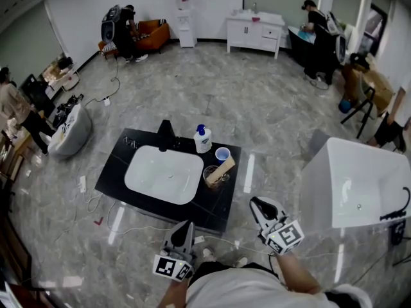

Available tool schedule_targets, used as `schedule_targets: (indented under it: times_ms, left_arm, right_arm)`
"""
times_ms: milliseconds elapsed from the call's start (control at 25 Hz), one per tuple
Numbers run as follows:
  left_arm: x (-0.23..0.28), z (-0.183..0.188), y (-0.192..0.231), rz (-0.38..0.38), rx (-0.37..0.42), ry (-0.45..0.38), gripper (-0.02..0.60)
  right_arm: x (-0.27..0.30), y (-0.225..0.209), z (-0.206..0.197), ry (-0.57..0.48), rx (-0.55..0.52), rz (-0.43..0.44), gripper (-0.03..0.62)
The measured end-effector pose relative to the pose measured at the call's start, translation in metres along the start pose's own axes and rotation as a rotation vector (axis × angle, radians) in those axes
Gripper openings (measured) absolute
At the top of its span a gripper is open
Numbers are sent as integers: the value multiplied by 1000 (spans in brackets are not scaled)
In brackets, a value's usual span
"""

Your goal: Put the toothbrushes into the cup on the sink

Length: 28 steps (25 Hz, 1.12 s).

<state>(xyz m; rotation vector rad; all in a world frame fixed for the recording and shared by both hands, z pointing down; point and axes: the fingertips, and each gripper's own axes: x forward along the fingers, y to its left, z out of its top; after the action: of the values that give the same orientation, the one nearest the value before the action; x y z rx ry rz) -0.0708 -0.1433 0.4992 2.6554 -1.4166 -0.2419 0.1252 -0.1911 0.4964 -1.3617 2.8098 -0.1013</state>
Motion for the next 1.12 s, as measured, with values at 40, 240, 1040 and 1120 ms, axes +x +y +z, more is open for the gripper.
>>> schedule_targets:
  times_ms: [40, 240, 1040, 1120]
  left_arm:
    - [-3, 1, 0, 10, 3, -3, -2]
    - [-12, 3, -3, 34, 4, -8, -2]
    - [-25, 4, 0, 45, 20, -14, -2]
    - [-26, 4, 2, 50, 20, -14, -2]
  right_arm:
    - [-2, 0, 2, -3, -5, -1, 51]
    - [-10, 0, 12, -30, -31, -6, 49]
    - [-11, 17, 10, -34, -16, 5, 43]
    - [-9, 17, 9, -35, -18, 5, 43]
